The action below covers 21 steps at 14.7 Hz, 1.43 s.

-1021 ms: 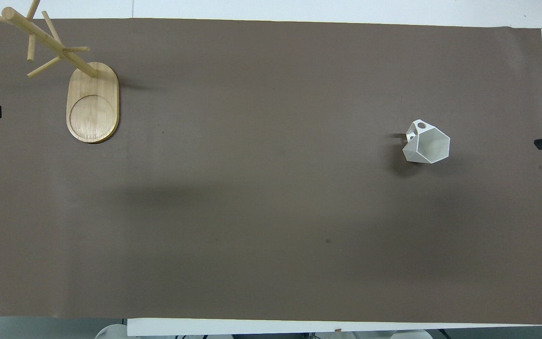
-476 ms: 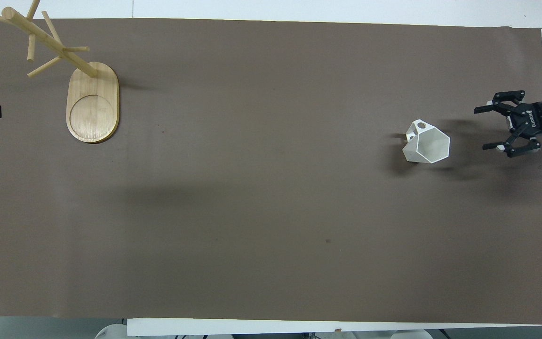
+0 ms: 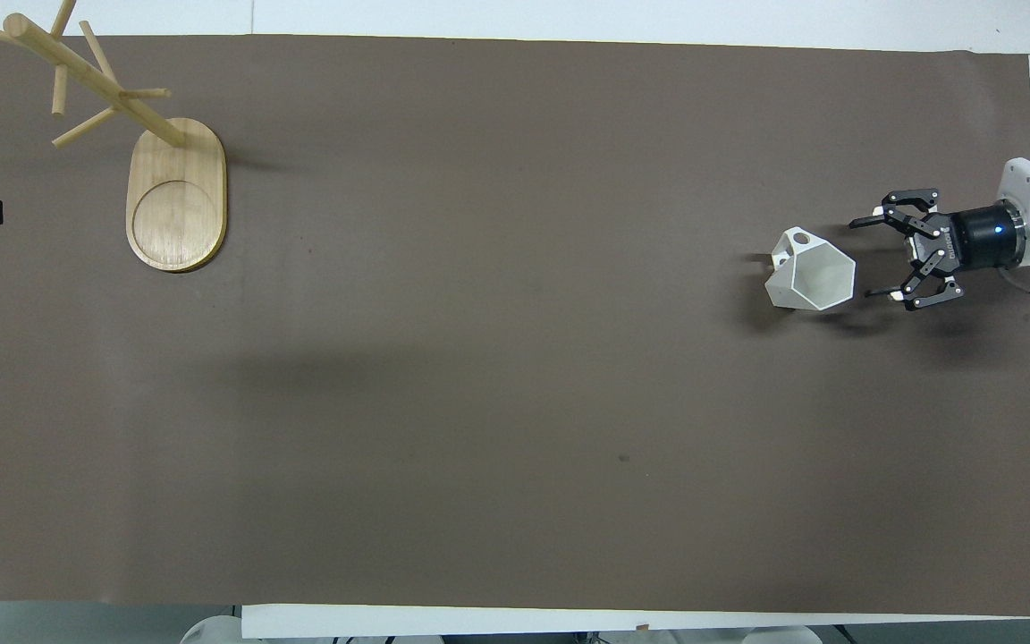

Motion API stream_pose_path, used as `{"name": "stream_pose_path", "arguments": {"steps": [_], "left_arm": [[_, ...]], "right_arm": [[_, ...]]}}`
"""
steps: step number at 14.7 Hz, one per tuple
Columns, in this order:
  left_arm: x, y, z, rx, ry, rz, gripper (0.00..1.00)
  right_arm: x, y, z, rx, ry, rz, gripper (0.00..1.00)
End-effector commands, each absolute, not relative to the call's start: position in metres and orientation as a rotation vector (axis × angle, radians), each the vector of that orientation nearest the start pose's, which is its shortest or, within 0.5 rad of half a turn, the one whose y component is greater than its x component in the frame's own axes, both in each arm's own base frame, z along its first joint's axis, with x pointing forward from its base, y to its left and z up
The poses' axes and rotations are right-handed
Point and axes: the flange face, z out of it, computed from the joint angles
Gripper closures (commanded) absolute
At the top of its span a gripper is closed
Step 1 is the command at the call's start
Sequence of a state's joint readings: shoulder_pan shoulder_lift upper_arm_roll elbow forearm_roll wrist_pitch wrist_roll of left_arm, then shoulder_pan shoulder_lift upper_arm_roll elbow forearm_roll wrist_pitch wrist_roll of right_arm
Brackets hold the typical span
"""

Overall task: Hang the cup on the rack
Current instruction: 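Reach the open right gripper toward the white hexagonal cup, then close the right gripper on the white cup's body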

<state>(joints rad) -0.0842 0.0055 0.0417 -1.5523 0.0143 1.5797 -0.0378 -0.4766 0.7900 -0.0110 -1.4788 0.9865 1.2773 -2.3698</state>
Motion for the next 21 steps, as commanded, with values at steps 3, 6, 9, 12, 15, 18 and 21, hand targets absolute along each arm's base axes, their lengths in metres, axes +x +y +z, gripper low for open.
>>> {"name": "stream_pose_path", "arguments": {"steps": [3,6,9,12,15,18,21], "left_arm": [[0.548,-0.020,0.631,-3.135,-0.012,-0.029,0.00],[0.548,-0.020,0.631,-3.135,-0.012,-0.029,0.00],[0.548,-0.020,0.631,-3.135,-0.012,-0.029,0.00],[0.548,-0.020,0.631,-3.135,-0.012,-0.029,0.00],[0.548,-0.020,0.631,-3.135,-0.012,-0.029,0.00],[0.548,-0.020,0.631,-3.135,-0.012,-0.029,0.00],[0.548,-0.020,0.631,-3.135,-0.012,-0.029,0.00]], "right_arm": [[0.586,-0.181,0.209,-1.283,-1.413,-1.034,0.00],[0.577,-0.176,0.200,-1.285,-1.420,-1.045,0.00],[0.578,-0.167,0.195,-1.297,-1.427,-1.031,0.00],[0.582,-0.153,0.194,-1.282,-1.440,-1.037,0.00],[0.584,-0.148,0.192,-1.286,-1.441,-1.036,0.00],[0.583,-0.135,0.188,-1.274,-1.445,-1.020,0.00],[0.572,-0.123,0.181,-1.249,-1.436,-1.048,0.00]]}}
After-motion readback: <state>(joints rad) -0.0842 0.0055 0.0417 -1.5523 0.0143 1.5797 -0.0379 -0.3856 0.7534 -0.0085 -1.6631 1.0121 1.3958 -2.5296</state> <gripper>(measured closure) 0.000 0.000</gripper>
